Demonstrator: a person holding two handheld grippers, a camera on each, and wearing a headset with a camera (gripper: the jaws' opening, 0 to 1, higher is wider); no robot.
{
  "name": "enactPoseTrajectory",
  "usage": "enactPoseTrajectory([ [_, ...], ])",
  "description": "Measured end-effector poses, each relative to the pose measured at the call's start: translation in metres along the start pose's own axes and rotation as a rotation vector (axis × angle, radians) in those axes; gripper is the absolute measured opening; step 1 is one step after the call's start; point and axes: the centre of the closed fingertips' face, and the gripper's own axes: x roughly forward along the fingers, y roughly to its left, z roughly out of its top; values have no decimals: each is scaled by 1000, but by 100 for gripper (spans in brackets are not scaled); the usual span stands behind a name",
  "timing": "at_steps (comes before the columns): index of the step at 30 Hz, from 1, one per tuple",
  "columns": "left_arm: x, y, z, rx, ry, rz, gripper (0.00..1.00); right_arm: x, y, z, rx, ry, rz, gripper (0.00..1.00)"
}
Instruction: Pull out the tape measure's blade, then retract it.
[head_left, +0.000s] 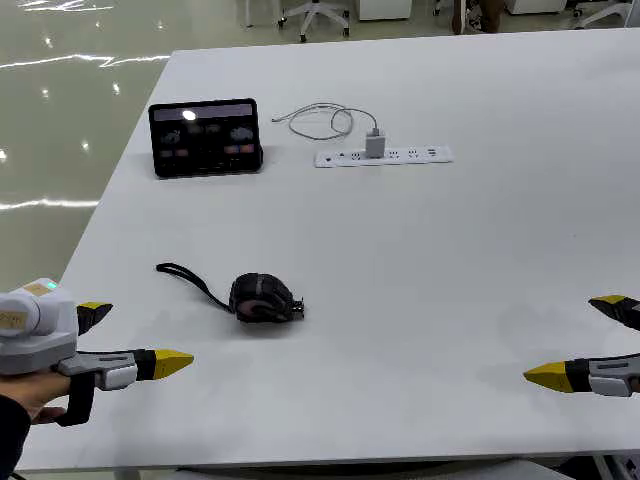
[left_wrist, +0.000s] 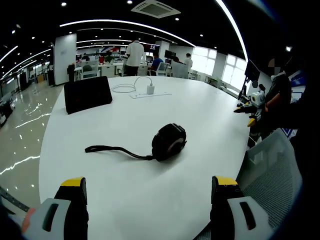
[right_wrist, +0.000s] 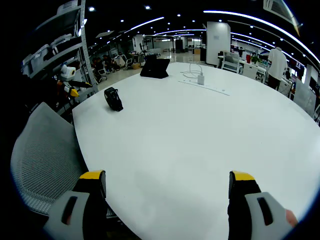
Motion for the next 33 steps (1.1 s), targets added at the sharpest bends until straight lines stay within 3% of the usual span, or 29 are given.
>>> enactPoseTrajectory([
  [8,0,1,-4,1,8,-3,100,0,1,0,-3,1,3,97],
  [27,2,1,2,20,-4,-20,100,0,-1,4,-16,-6,-2,100],
  [33,8,-3,6,56,15,-52,100,7,0,16,-50,-13,22,100],
])
